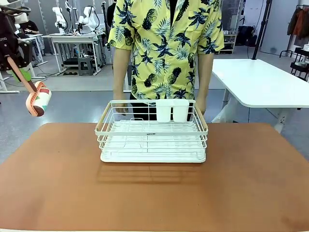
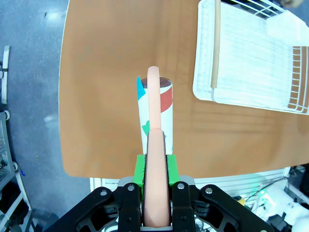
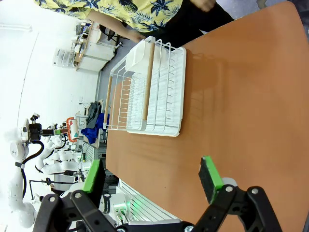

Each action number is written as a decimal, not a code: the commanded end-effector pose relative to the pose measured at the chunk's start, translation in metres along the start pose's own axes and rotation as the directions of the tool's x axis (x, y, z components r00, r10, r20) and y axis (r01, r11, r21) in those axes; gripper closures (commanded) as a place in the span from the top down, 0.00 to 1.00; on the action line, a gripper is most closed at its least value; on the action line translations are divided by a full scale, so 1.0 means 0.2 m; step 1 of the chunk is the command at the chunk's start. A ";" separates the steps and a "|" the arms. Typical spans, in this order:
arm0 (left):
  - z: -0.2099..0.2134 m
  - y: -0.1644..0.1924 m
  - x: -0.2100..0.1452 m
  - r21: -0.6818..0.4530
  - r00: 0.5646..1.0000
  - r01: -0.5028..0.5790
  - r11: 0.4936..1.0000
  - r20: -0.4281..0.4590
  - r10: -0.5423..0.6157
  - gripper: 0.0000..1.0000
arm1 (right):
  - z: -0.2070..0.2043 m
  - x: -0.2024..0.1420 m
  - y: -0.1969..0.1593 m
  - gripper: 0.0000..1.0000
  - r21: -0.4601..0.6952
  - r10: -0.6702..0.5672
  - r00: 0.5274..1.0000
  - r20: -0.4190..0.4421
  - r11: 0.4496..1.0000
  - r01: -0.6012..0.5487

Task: Clean the table.
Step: Place the Lint Roller down when the Dish drying rack is positioned in the middle of the table.

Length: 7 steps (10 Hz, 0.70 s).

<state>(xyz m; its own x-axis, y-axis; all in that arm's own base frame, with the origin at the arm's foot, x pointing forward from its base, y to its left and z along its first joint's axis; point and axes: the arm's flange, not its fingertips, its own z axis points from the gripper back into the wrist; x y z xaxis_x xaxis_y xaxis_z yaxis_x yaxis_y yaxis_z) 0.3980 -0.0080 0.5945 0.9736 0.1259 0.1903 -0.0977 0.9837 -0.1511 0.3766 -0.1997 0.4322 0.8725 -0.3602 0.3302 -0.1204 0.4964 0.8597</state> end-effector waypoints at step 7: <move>-0.32 -0.06 0.33 -0.320 0.172 -0.930 0.180 0.054 0.984 0.21 | 0.00 0.00 0.01 1.00 0.016 0.012 1.000 0.010 1.000 -0.012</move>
<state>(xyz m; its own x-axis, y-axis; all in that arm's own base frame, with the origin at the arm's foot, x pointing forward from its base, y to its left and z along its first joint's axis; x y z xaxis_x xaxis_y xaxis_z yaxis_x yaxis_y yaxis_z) 0.4630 -0.0122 0.5442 0.7018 0.7123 0.0032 -0.6848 0.6759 -0.2726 0.3768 -0.1993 0.4322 0.8728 -0.3595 0.3301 -0.1206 0.4964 0.8597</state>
